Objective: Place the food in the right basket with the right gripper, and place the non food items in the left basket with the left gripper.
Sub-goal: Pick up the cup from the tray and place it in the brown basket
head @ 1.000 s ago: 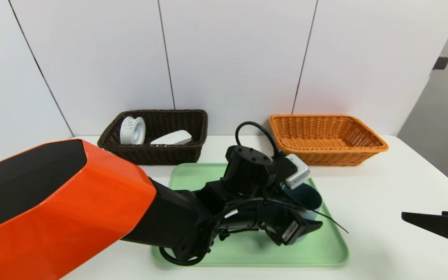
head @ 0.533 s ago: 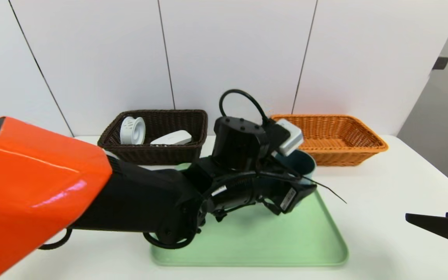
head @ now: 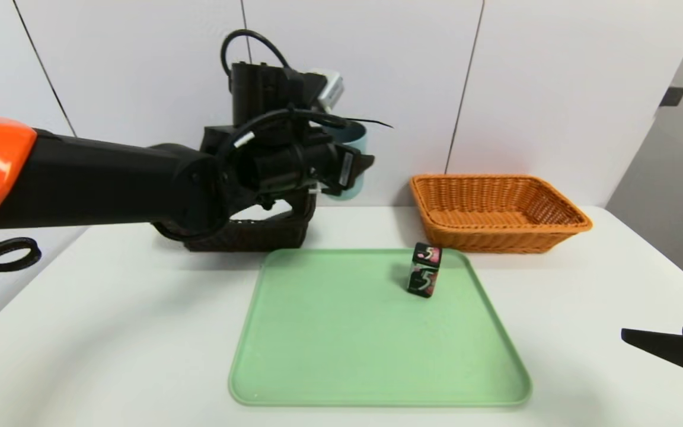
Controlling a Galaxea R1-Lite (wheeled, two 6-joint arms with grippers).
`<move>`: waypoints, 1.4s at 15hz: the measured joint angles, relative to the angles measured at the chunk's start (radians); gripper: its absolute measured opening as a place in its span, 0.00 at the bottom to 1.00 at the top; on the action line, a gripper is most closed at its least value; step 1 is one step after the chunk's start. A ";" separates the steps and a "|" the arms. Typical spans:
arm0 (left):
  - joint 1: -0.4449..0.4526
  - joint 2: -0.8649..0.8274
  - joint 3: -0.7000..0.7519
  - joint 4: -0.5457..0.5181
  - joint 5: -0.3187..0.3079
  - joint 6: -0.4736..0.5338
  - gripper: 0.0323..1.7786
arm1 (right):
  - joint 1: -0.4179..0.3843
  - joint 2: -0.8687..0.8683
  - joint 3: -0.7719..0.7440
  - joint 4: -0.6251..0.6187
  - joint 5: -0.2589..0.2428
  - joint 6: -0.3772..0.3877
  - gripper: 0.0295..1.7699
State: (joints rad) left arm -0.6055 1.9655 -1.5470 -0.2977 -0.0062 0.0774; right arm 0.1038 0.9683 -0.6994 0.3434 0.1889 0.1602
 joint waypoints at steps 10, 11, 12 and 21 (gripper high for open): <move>0.261 0.030 -0.044 0.079 0.004 0.002 0.65 | 0.000 0.000 0.016 0.000 0.000 0.000 0.97; 0.267 0.039 -0.044 0.080 0.005 0.001 0.65 | 0.000 0.000 0.019 0.000 0.000 0.000 0.97; 0.272 0.050 -0.044 0.080 0.006 0.000 0.65 | 0.000 0.000 0.020 0.000 0.000 0.000 0.97; 0.286 0.148 -0.041 0.072 0.002 -0.033 0.75 | 0.000 0.000 0.029 0.000 0.000 0.000 0.97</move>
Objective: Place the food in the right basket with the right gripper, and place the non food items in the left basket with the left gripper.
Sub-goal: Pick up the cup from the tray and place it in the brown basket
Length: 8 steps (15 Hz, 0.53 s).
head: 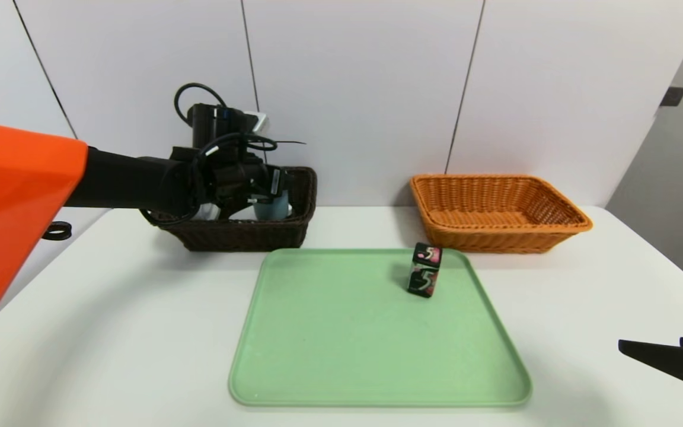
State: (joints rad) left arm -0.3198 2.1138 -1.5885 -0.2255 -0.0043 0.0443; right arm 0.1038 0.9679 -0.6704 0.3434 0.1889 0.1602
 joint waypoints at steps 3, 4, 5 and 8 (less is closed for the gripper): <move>0.000 0.017 0.003 0.000 0.002 -0.006 0.82 | 0.000 0.000 0.000 0.000 0.000 0.000 0.97; 0.000 0.019 0.003 0.000 0.003 -0.008 0.83 | 0.000 0.000 0.000 0.000 0.000 0.000 0.97; 0.001 0.017 0.003 0.000 0.003 -0.012 0.85 | 0.000 0.000 0.000 0.000 0.000 0.000 0.97; 0.007 -0.011 -0.005 -0.001 0.005 -0.013 0.88 | 0.000 0.000 -0.001 -0.001 0.000 0.000 0.97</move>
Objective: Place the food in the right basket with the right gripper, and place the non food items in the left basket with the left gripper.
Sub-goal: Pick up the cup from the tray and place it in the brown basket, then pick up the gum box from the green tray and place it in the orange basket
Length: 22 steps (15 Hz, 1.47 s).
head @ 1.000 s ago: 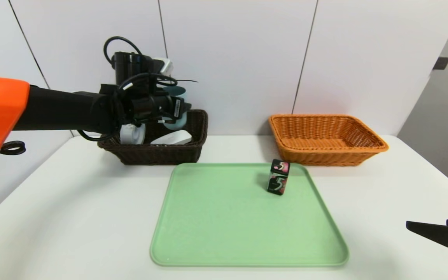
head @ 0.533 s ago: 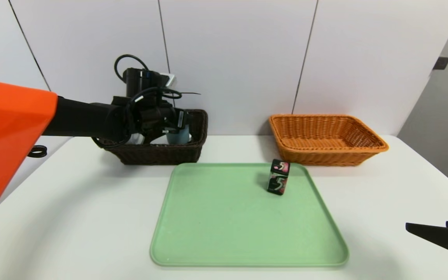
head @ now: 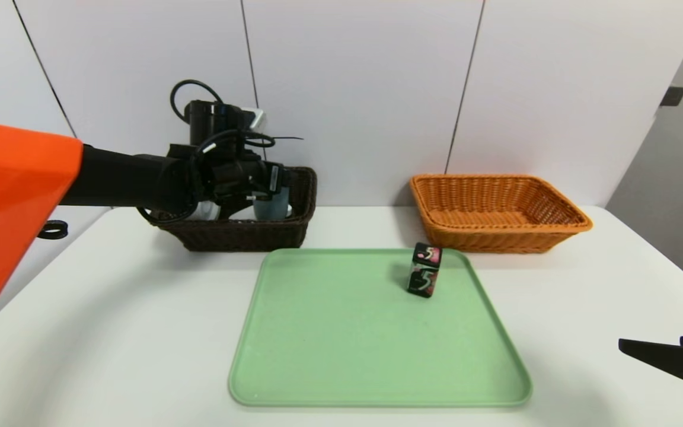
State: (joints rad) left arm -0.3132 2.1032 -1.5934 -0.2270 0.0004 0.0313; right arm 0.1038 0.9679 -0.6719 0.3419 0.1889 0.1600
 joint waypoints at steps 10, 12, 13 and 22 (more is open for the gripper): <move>0.058 -0.217 -0.007 0.087 0.000 -0.007 0.94 | -0.001 -0.030 0.000 0.001 0.000 0.000 0.97; 0.061 -0.267 -0.004 0.139 0.000 -0.041 0.94 | 0.000 -0.038 0.000 0.001 0.000 0.000 0.97; 0.061 -0.293 0.000 0.182 0.000 -0.067 0.94 | 0.000 -0.041 0.000 0.000 0.001 -0.002 0.97; -0.124 -0.583 0.402 0.280 0.000 -0.266 0.95 | 0.018 0.006 -0.026 -0.054 0.017 -0.024 0.97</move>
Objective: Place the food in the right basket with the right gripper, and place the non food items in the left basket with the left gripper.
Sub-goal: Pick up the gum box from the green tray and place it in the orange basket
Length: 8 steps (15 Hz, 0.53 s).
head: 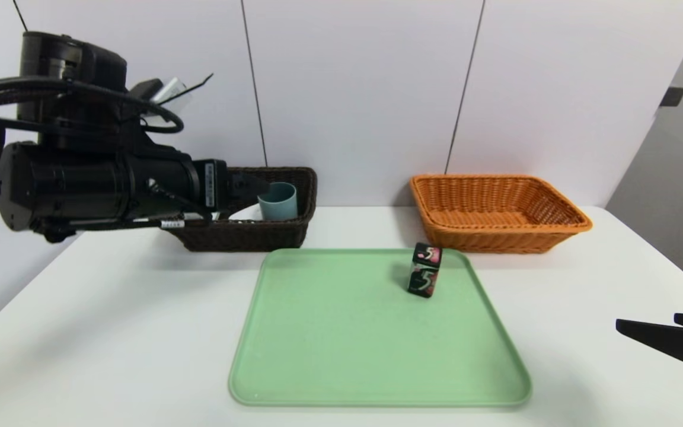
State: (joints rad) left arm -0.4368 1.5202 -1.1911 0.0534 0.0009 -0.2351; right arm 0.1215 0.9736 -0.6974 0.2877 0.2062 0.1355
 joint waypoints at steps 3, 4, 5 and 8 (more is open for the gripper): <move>-0.123 -0.059 0.109 -0.002 -0.003 -0.021 0.95 | 0.008 0.046 -0.030 -0.008 0.022 -0.021 0.97; -0.155 -0.073 0.129 -0.001 -0.006 -0.021 0.95 | 0.010 0.063 -0.043 -0.008 0.026 -0.023 0.97; -0.179 -0.080 0.140 -0.001 -0.007 -0.019 0.95 | 0.015 0.076 -0.051 -0.007 0.028 -0.025 0.97; -0.249 -0.091 0.159 0.002 -0.010 -0.009 0.95 | 0.047 0.121 -0.092 0.002 0.039 -0.027 0.97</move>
State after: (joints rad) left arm -0.6853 1.4291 -1.0323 0.0551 -0.0089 -0.2443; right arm 0.1683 1.0943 -0.7894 0.2896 0.2453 0.1081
